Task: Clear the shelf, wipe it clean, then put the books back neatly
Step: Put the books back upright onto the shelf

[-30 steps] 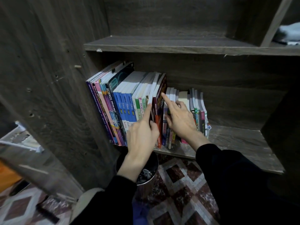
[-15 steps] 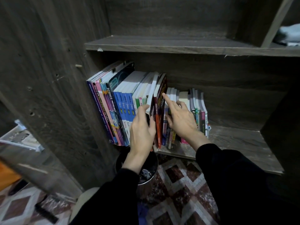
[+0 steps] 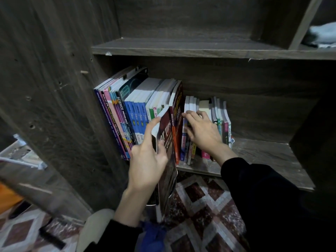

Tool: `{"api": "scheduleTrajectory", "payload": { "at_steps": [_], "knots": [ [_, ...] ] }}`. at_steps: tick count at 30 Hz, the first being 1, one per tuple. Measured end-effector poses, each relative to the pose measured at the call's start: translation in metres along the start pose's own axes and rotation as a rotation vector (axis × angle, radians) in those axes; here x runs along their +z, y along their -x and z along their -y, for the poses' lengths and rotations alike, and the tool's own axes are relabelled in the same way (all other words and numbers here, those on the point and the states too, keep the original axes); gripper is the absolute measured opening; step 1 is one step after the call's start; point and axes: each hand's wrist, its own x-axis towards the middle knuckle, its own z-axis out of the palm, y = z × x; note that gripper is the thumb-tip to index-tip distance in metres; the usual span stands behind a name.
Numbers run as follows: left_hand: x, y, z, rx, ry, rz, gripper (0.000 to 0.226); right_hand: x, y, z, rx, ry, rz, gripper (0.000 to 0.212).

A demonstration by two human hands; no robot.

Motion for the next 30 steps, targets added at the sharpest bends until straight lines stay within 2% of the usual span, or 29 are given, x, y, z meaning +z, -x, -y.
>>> {"api": "scheduleTrajectory", "payload": {
  "at_steps": [4,8,13,20,25,30],
  "knots": [
    [-0.036,0.005,-0.031,-0.070,-0.015,0.092,0.057,-0.003,0.006,-0.006,0.004,0.004,-0.009,0.049],
    [-0.047,-0.003,-0.050,0.029,0.054,0.095,0.054,-0.004,0.015,-0.016,0.027,0.005,-0.023,0.046],
    [-0.025,-0.039,-0.059,0.120,0.085,0.054,0.053,-0.005,0.022,-0.024,0.040,-0.016,-0.016,0.047],
    [0.024,-0.080,-0.050,0.202,-0.029,0.075,0.053,0.000,0.021,-0.025,0.025,-0.028,-0.068,0.045],
    [0.024,-0.092,-0.045,0.236,0.027,-0.006,0.055,0.002,0.022,-0.027,0.013,-0.014,-0.082,0.046],
    [0.018,-0.107,-0.066,0.311,-0.072,-0.093,0.055,0.003,0.020,-0.026,-0.007,-0.009,-0.099,0.046]
  ]
}}
